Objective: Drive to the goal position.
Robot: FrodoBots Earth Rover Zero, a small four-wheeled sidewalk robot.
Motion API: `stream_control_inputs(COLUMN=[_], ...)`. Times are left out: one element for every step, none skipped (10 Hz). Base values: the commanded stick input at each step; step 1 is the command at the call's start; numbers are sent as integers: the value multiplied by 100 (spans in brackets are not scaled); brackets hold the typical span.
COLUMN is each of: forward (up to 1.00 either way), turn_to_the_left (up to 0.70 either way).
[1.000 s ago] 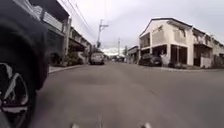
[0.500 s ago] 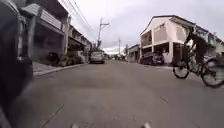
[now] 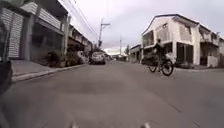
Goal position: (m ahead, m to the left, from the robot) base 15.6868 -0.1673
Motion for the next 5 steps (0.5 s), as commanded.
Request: stream_control_inputs(forward=[70,70,70,70,70], turn_to_the_left=[0,0,0,0,0])
